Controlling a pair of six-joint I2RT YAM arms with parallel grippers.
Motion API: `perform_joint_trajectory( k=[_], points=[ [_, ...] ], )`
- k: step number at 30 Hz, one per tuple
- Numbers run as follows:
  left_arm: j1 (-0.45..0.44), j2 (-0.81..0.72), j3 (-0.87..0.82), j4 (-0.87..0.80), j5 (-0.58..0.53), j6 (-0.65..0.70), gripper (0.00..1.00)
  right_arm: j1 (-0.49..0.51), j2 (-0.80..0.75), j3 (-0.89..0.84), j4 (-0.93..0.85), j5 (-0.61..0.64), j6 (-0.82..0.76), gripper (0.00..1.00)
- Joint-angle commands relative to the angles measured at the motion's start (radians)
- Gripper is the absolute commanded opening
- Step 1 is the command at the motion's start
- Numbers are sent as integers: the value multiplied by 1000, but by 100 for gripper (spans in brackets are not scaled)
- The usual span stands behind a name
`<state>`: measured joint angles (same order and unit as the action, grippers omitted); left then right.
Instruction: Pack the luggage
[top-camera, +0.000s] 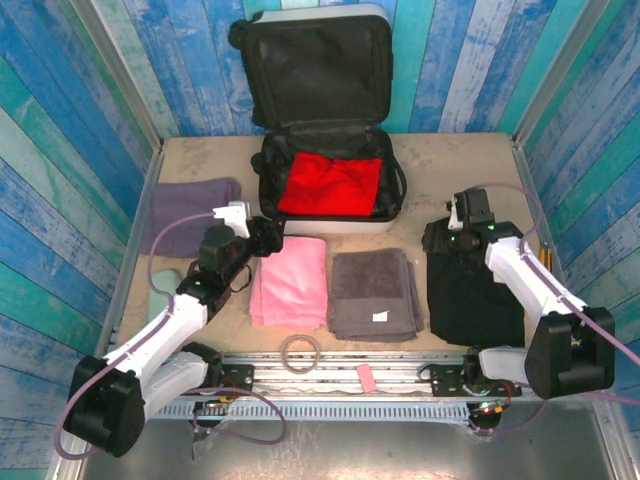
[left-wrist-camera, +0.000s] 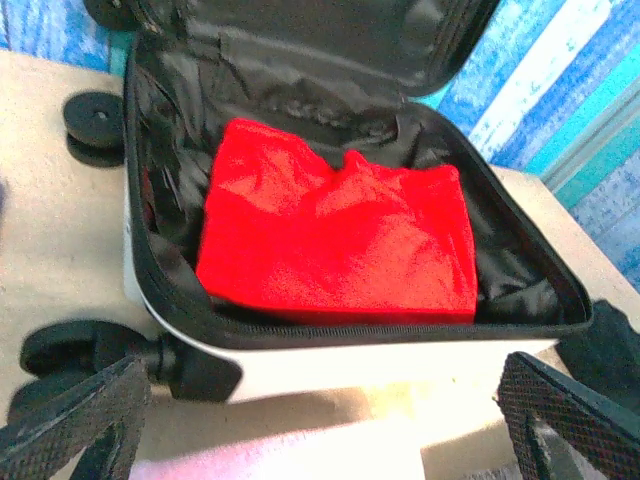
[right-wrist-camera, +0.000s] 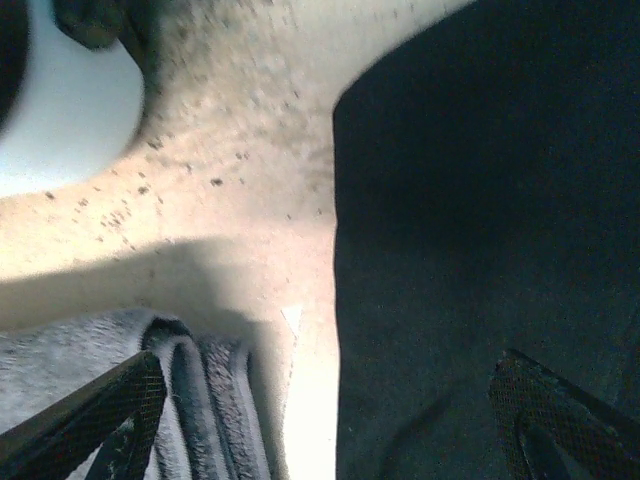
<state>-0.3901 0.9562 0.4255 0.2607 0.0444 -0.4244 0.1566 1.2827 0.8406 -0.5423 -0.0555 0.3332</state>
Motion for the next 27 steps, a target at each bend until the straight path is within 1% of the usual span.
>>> perform_joint_trajectory(
  k=[1,6,9,14,16,21,22,24,26,27],
  points=[
    [-19,-19,-26,58,45,-22,93,1,29,-31,-23,2,37,88],
    [-44,16,-5,35,46,-15,94,1,88,-45,-7,-1,46,87],
    [-66,21,-7,33,24,-20,94,1,151,-34,-1,35,49,87],
    [-101,33,2,26,0,-31,94,2,320,28,46,91,41,86],
    [-114,37,16,9,-7,-31,94,1,392,70,57,87,30,85],
    [-137,32,48,-39,-27,-34,95,6,540,178,54,91,-7,77],
    [-139,30,52,-45,-32,-39,95,6,560,196,52,89,-18,72],
    [-142,31,61,-54,-35,-48,95,8,584,227,48,84,-37,65],
    [-147,37,69,-61,-37,-57,96,14,593,260,51,61,-78,53],
    [-149,40,74,-61,-37,-59,96,21,595,275,49,66,-97,50]
  ],
)
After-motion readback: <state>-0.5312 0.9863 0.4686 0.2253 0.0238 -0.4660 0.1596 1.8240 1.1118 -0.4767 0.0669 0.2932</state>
